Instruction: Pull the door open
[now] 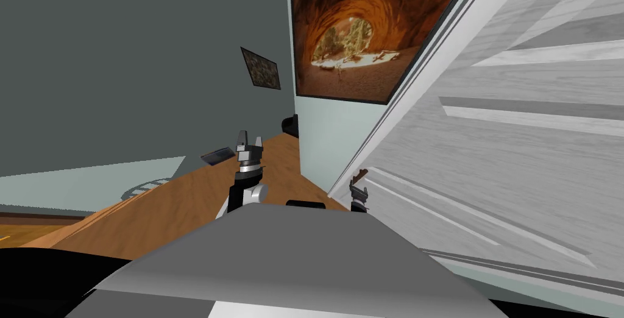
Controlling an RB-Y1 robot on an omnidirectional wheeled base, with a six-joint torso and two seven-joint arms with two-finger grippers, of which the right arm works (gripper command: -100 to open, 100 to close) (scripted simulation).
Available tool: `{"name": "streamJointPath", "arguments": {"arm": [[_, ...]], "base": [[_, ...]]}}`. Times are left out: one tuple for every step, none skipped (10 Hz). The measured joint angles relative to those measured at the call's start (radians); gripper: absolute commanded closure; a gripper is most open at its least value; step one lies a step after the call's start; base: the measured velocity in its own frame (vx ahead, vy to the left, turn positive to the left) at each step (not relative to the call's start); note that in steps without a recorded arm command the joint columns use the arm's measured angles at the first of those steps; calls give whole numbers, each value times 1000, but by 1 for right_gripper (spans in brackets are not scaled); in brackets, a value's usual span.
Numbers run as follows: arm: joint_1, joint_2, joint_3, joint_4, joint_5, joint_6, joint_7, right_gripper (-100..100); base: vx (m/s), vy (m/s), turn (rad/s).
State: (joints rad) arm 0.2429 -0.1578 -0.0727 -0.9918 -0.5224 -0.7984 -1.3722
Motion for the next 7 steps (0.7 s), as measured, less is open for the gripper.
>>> {"name": "streamJointPath", "arguments": {"arm": [[6,-15,-2,5,-3,-5,-18,-100],[3,-33,-3,32,-5,-18,-40,-100],[-1,-57,-8,51,-10,-24,-65,-100],[12,-72,-13,38,-14,-18,-80,-100],[15,-73,-13,36,-15,-17,-83,100],[13,-72,-11,37,-14,-19,-81,100],[13,-74,-15,38,-15,-19,-81,100]], "base": [[154,7,54],[177,-1,55],[166,7,40],[65,4,-10],[-18,7,4],[-30,-7,-19],[-17,-6,24]]}}
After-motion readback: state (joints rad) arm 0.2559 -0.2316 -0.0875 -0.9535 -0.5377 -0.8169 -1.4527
